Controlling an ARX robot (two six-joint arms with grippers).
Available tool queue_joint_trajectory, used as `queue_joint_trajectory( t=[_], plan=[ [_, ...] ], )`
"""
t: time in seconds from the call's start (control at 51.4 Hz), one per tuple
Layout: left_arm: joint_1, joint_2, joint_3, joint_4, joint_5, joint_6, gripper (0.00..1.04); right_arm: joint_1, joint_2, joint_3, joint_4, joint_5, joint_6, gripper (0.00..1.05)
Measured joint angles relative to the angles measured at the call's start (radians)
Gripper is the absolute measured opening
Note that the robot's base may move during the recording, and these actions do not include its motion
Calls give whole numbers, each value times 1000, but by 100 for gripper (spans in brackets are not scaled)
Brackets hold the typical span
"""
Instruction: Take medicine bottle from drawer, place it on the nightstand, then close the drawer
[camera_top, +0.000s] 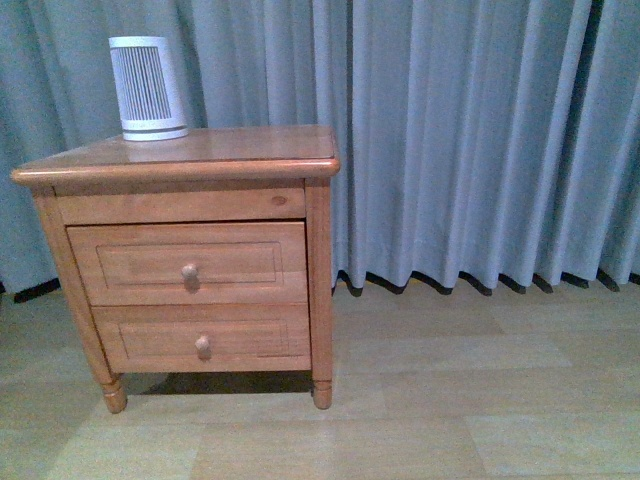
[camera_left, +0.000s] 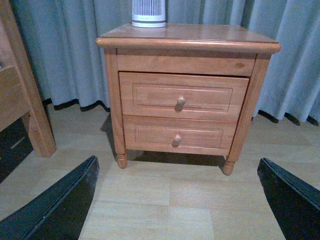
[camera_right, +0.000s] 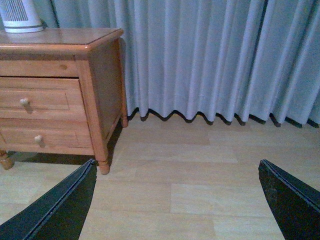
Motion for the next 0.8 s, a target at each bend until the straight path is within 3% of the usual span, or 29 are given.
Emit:
queue_joint_trajectory(
  t=[0.234,0.351,0.428,0.643,0.798],
  plan=[
    [0,0,0,0,0,0,98,0,0,0,0,0,0,98],
    [57,184,94,-131,215,-102,98,0,0,0,0,0,0,98],
    [64,415,190,-16,271,-154,98,0,0,0,0,0,0,98],
    [48,968,443,393,261,-177,98,0,0,0,0,0,0,98],
    [8,1328,584,581,239,-193,98,0,0,0,0,0,0,98]
  ],
)
